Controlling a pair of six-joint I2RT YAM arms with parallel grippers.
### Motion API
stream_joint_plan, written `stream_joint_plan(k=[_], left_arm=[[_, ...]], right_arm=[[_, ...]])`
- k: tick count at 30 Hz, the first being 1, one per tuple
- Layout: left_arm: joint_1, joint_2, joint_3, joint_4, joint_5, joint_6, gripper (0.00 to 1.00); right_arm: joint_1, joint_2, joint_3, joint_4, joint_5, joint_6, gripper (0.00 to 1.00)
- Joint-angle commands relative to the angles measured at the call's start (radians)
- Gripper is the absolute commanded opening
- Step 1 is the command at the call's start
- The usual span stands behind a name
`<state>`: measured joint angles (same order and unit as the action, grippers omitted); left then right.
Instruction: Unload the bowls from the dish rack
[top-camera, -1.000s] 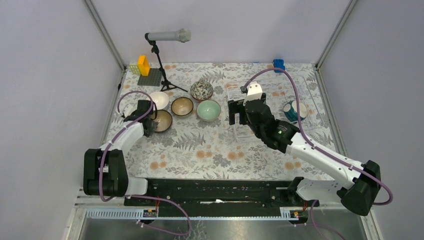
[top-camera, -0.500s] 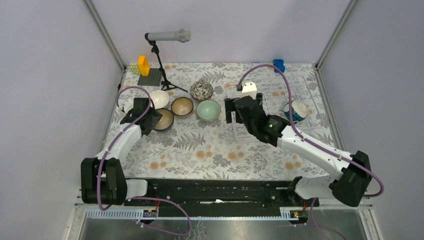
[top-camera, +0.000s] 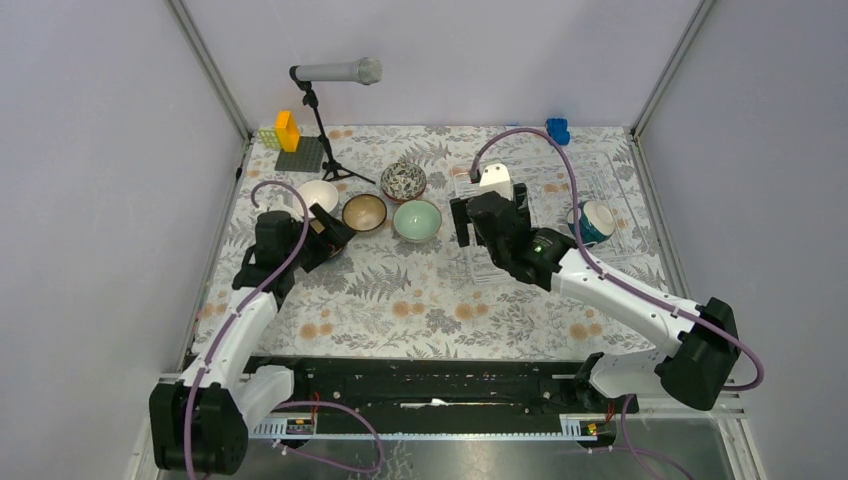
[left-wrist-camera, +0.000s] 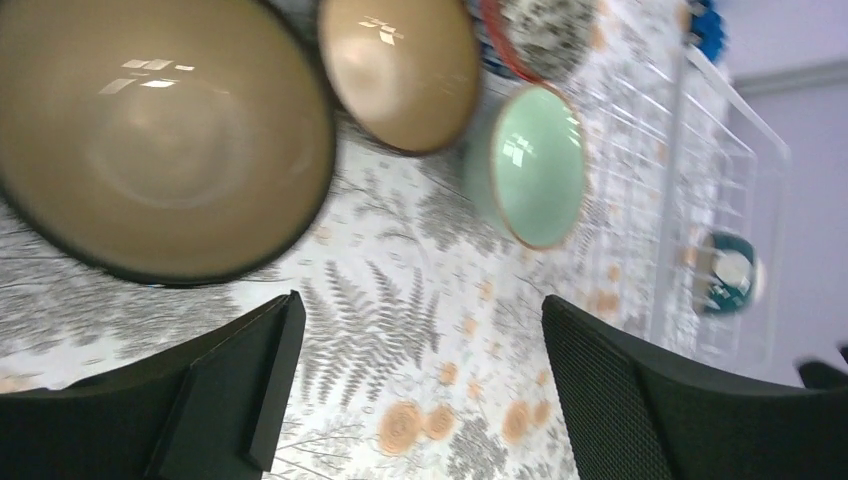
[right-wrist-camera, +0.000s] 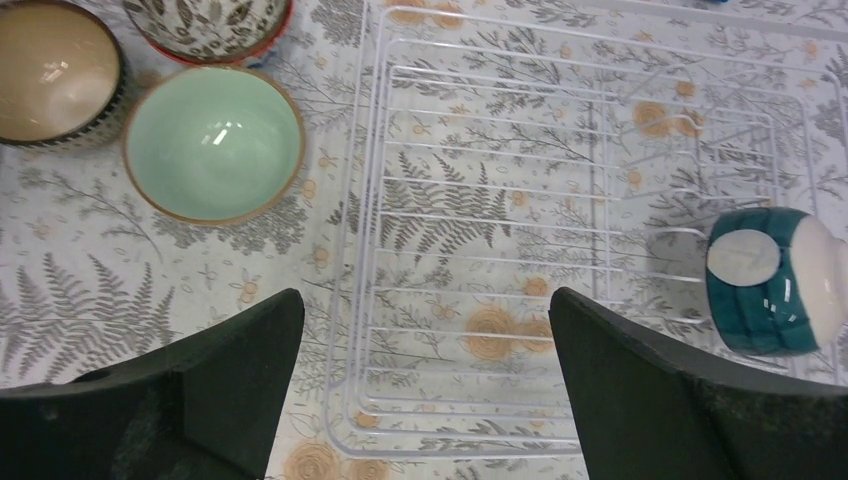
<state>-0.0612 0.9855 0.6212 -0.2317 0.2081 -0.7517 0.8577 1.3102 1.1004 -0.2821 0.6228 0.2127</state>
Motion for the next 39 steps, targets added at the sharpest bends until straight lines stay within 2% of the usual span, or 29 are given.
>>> stream_joint_plan(k=[1, 7, 13, 15, 20, 24, 31, 39], left_arm=[[-0.069, -0.047, -0.017, 0.182, 0.159, 0.042, 0.96], [-0.216, -0.015, -0.069, 0.358, 0.170, 0.036, 0.99], [-0.363, 0.065, -0.082, 0.476, 0.183, 0.074, 0.99], [-0.412, 0.089, -0.073, 0.485, 0.175, 0.106, 0.99], [-0.500, 0.128, -0.086, 0.558, 0.167, 0.164, 0.99], [-0.536, 0.170, -0.084, 0.595, 0.167, 0.174, 0.99], [-0.603, 0.274, 0.009, 0.550, 0.115, 0.154, 0.99], [-0.656, 0.376, 0.125, 0.497, 0.006, 0.116, 0.99]], right_arm=[[-0.013, 0.031, 0.075, -0.094, 0.088, -0.023, 1.00], [-0.248, 0.032, 0.111, -0.204, -0.044, 0.071, 1.00], [-0.409, 0.031, 0.087, -0.198, -0.054, 0.107, 1.00], [-0.426, 0.050, 0.095, -0.206, -0.009, 0.080, 1.00], [-0.466, 0.087, 0.125, -0.221, -0.016, 0.009, 1.00], [-0.488, 0.129, 0.131, -0.260, 0.093, -0.002, 1.00], [-0.545, 0.179, 0.107, -0.274, 0.188, -0.054, 1.00], [-0.581, 0.318, 0.144, -0.276, 0.194, -0.116, 1.00]])
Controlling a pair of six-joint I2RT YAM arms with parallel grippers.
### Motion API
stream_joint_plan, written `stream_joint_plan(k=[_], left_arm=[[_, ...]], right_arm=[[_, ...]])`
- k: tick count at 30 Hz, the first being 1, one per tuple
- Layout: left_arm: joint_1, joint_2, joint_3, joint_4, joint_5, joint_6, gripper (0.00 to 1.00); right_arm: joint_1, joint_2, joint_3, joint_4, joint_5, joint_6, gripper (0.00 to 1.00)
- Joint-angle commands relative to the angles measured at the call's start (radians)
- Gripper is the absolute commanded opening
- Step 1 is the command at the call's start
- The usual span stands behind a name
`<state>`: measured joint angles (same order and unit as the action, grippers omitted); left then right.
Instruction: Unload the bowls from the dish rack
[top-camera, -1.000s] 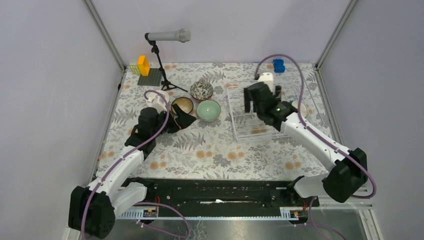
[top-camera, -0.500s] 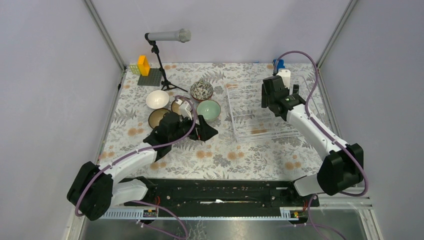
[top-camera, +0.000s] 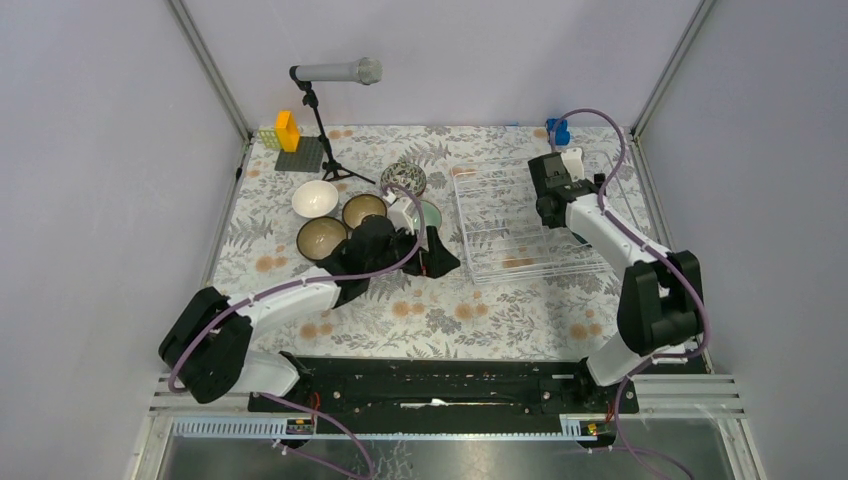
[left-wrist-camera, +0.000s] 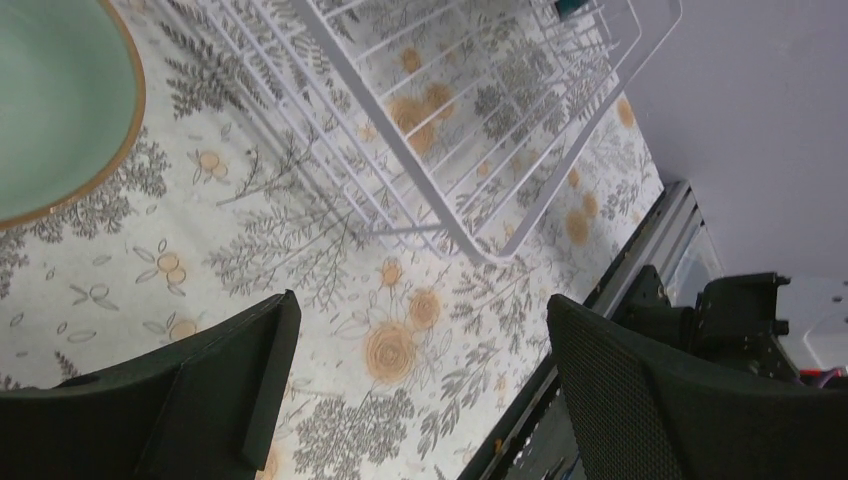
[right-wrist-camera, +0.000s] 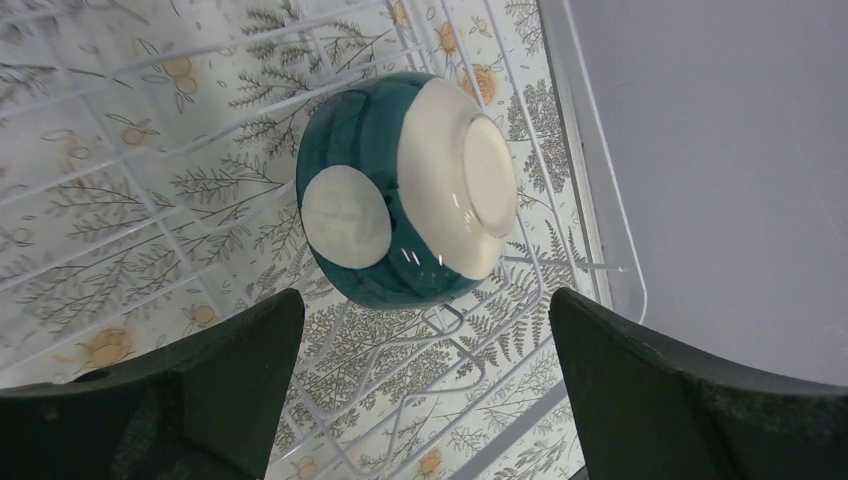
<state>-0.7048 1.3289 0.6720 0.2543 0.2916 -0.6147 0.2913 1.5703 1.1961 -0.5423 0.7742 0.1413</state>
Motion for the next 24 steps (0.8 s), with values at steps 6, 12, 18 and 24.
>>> stream_joint_plan(k=[6, 12, 18, 24], left_arm=[[-0.030, 0.121, 0.136, -0.002, -0.089, -0.040, 0.99], [-0.037, 0.186, 0.182, -0.015, -0.123, -0.040, 0.99], [-0.038, 0.245, 0.232, -0.017, -0.114, -0.045, 0.99], [-0.039, 0.242, 0.236, -0.018, -0.138, -0.046, 0.99]], right_arm=[[-0.037, 0.136, 0.043, -0.015, 0.072, -0.064, 1.00], [-0.062, 0.192, 0.039, -0.001, 0.049, -0.105, 1.00], [-0.076, 0.220, 0.040, -0.010, 0.057, -0.119, 1.00], [-0.077, 0.184, 0.050, -0.004, 0.096, -0.135, 0.91]])
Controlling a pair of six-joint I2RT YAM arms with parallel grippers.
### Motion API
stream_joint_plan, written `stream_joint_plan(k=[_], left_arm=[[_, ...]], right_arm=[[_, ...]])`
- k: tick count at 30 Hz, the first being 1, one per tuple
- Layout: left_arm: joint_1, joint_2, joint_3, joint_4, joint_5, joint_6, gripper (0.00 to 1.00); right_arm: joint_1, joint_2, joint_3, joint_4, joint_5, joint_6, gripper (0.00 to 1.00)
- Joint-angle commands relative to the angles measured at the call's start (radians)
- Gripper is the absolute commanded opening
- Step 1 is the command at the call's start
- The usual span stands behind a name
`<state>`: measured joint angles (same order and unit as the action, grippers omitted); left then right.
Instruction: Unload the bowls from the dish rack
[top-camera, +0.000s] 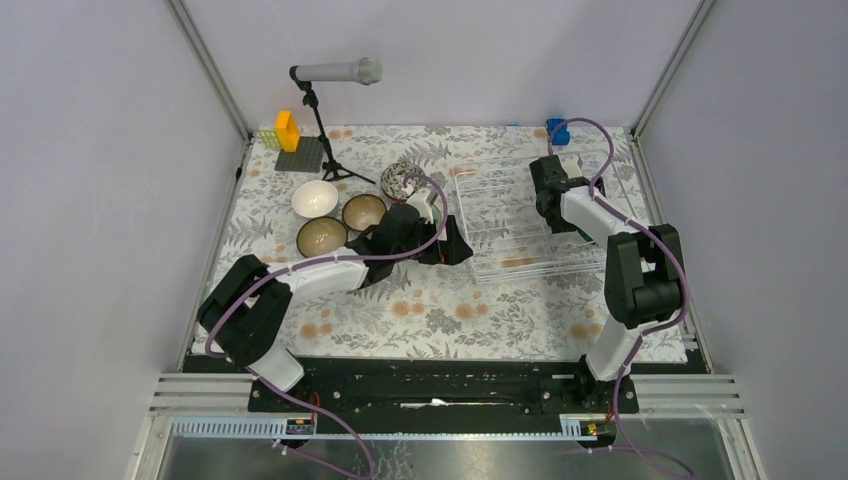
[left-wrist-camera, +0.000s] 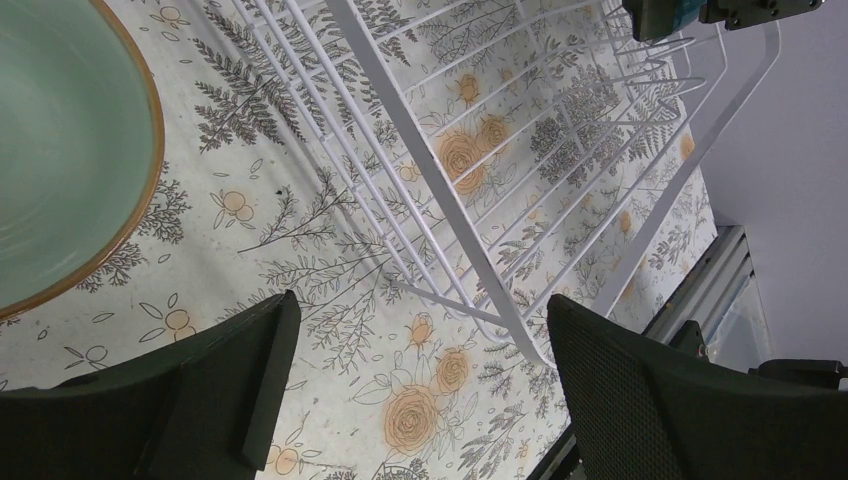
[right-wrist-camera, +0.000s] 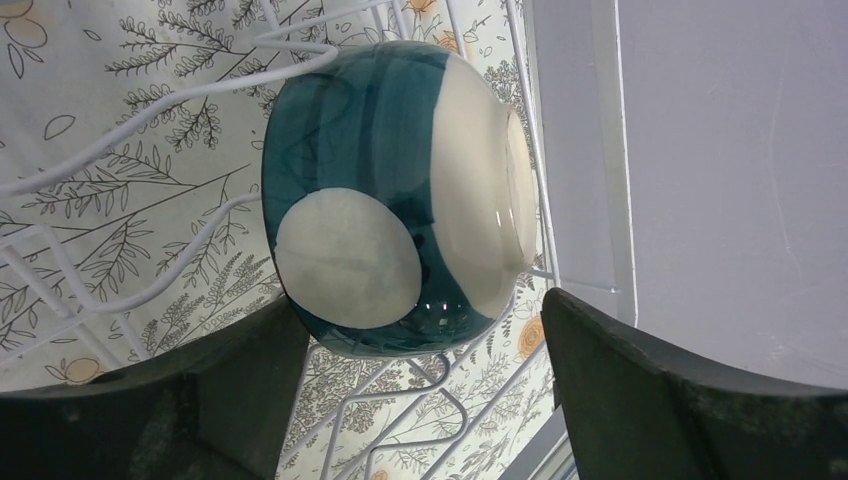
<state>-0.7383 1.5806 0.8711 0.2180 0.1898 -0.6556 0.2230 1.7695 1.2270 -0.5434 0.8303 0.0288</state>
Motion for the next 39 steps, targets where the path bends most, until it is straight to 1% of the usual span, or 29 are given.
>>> stream_joint_plan(k=[1, 2, 5, 7, 11, 14, 18, 26, 33, 37, 39], left_arm=[[-0.005, -0.012, 0.036, 0.018, -0.039, -0.005, 0.99], [-0.006, -0.015, 0.035, 0.018, -0.039, -0.004, 0.99], [-0.005, -0.024, 0.033, 0.013, -0.044, -0.004, 0.99], [-0.005, -0.031, 0.033, 0.007, -0.048, -0.001, 0.99], [-0.005, -0.047, 0.031, 0.000, -0.053, 0.001, 0.99], [-0.006, -0.057, 0.024, 0.000, -0.058, 0.000, 0.99], [-0.006, -0.061, 0.017, 0.001, -0.059, 0.003, 0.99], [-0.006, -0.077, 0.015, -0.011, -0.068, 0.011, 0.99], [-0.006, -0.081, 0.012, -0.012, -0.071, 0.019, 0.99], [-0.006, -0.073, 0.016, -0.012, -0.064, 0.018, 0.99], [-0.006, -0.071, 0.014, -0.012, -0.063, 0.020, 0.99]], right_arm=[[-0.008, -0.019, 0.023, -0.003, 0.033, -0.024, 0.88], [-0.008, -0.022, 0.027, -0.003, 0.017, -0.024, 0.83], [-0.008, -0.027, 0.032, -0.003, -0.045, -0.069, 0.74], [-0.008, -0.027, 0.035, -0.008, -0.068, -0.079, 0.69], [-0.008, -0.018, 0.061, -0.042, -0.048, -0.086, 0.59], [-0.008, -0.024, 0.084, -0.066, 0.017, -0.058, 0.58], [-0.008, -0.041, 0.088, -0.040, 0.129, -0.048, 0.57], [-0.008, -0.017, 0.102, -0.019, 0.148, -0.069, 0.55], [-0.008, 0.006, 0.114, -0.003, 0.291, -0.035, 0.54], [-0.008, 0.042, 0.120, 0.011, 0.329, -0.035, 0.54], [-0.008, 0.063, 0.127, 0.011, 0.351, 0.000, 0.54]])
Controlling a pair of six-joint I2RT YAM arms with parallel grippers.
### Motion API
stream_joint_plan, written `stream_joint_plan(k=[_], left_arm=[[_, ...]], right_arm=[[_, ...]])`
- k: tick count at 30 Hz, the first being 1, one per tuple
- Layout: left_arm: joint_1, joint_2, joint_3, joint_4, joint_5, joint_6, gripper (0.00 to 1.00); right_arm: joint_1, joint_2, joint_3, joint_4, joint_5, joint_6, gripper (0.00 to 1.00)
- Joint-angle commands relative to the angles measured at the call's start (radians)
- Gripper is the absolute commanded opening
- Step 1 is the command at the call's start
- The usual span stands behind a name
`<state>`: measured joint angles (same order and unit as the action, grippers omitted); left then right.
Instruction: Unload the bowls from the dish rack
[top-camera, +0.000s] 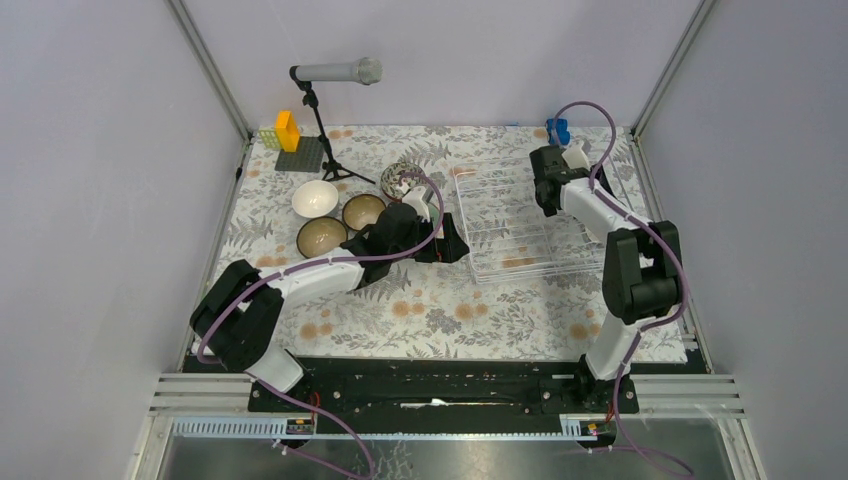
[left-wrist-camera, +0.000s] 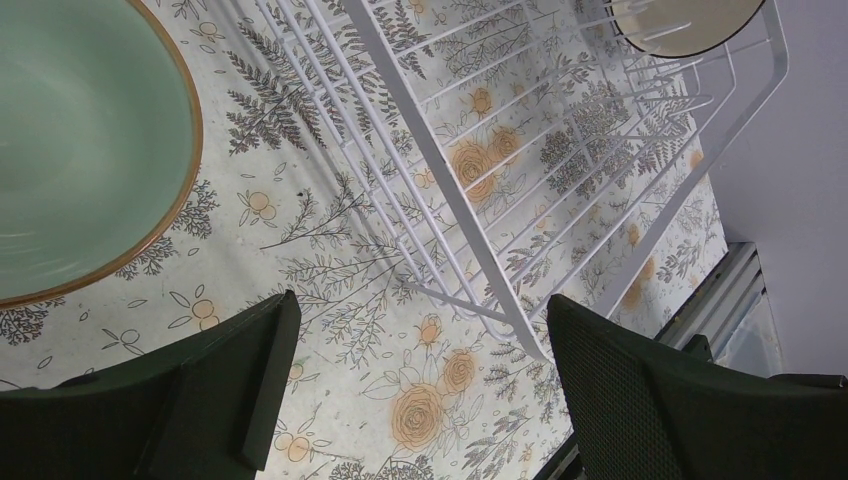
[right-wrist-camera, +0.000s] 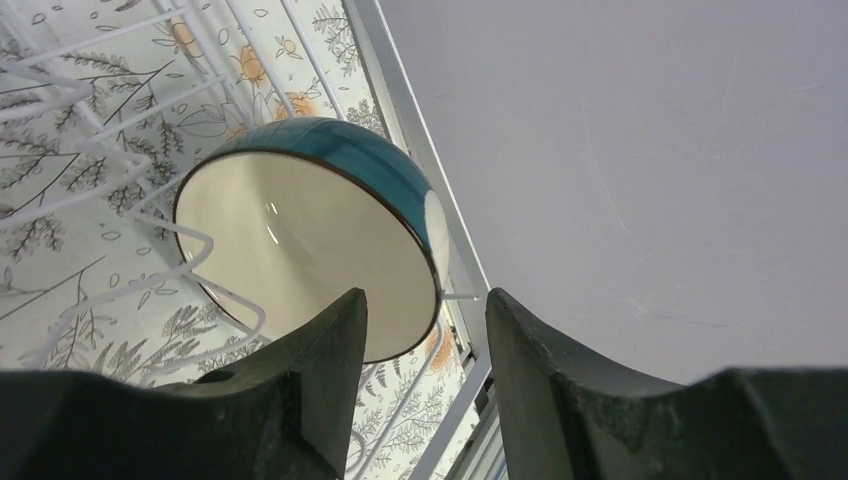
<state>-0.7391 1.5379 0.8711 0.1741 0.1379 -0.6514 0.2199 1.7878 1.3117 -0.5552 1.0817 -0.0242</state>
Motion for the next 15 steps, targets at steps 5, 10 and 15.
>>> stream_joint_plan(k=[5, 10, 15], left_arm=[[-0.005, -0.033, 0.008, 0.025, -0.016, 0.021, 0.99], [-0.005, -0.041, -0.002, 0.022, -0.024, 0.028, 0.99], [-0.005, -0.048, -0.005, 0.016, -0.027, 0.034, 0.99]], right_arm=[[-0.005, 0.081, 0.046, 0.009, 0.136, 0.095, 0.56], [-0.005, 0.098, 0.046, 0.008, 0.187, 0.120, 0.56], [-0.015, 0.115, 0.056, 0.007, 0.232, 0.131, 0.59]])
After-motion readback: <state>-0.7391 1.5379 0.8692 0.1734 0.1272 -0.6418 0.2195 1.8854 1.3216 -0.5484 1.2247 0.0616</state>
